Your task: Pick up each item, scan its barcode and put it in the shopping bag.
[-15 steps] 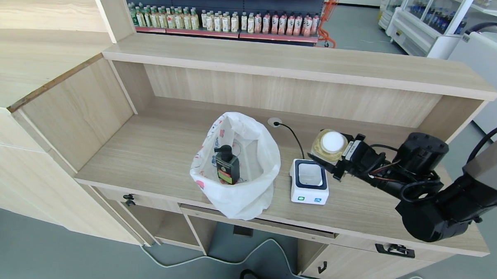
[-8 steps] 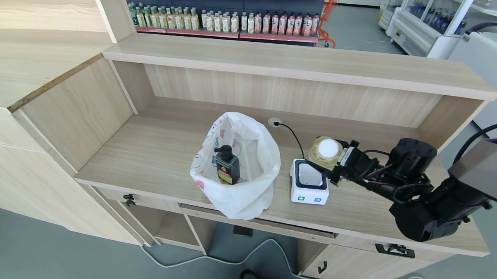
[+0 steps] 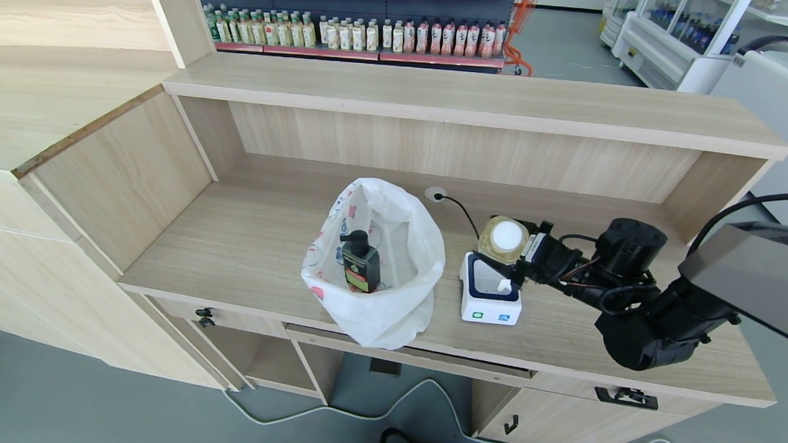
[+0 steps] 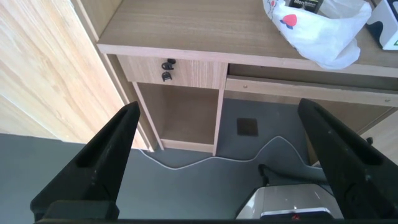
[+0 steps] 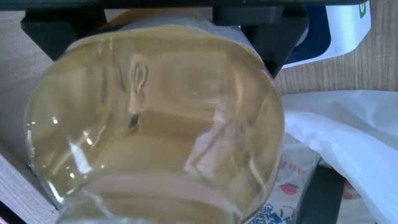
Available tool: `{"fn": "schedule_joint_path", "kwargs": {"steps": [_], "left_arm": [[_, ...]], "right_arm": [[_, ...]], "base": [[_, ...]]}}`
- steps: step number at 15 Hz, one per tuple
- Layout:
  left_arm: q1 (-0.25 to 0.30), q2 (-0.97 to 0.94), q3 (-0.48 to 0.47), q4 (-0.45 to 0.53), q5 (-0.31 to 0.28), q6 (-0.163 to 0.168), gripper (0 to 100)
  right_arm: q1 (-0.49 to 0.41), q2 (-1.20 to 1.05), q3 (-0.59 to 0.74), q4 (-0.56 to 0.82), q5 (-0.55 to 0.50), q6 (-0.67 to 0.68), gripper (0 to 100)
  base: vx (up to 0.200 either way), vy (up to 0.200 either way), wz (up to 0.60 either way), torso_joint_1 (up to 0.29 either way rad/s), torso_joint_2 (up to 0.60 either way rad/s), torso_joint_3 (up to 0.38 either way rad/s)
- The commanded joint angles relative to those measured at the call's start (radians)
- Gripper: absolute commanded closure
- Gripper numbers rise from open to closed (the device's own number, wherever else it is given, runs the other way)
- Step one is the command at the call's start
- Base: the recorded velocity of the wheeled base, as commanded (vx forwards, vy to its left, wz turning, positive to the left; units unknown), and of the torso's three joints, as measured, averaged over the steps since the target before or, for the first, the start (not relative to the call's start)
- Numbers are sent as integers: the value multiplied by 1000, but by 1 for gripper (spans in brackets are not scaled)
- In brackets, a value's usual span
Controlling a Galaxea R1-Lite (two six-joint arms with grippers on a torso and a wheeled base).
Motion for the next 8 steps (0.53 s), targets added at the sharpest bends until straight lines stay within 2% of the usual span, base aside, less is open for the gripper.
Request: {"fn": "schedule_joint_path", "kwargs": {"steps": [1,8], "left_arm": [[0,1,0,1,-1,0,0],[0,0,0,1,-1,0,0]], "right_arm": [[0,22,-5,0,0,0,100],[3,42,-34,0,9,0,100]], "base": [[0,0,0,0,0,0],[0,0,0,0,0,0]]}}
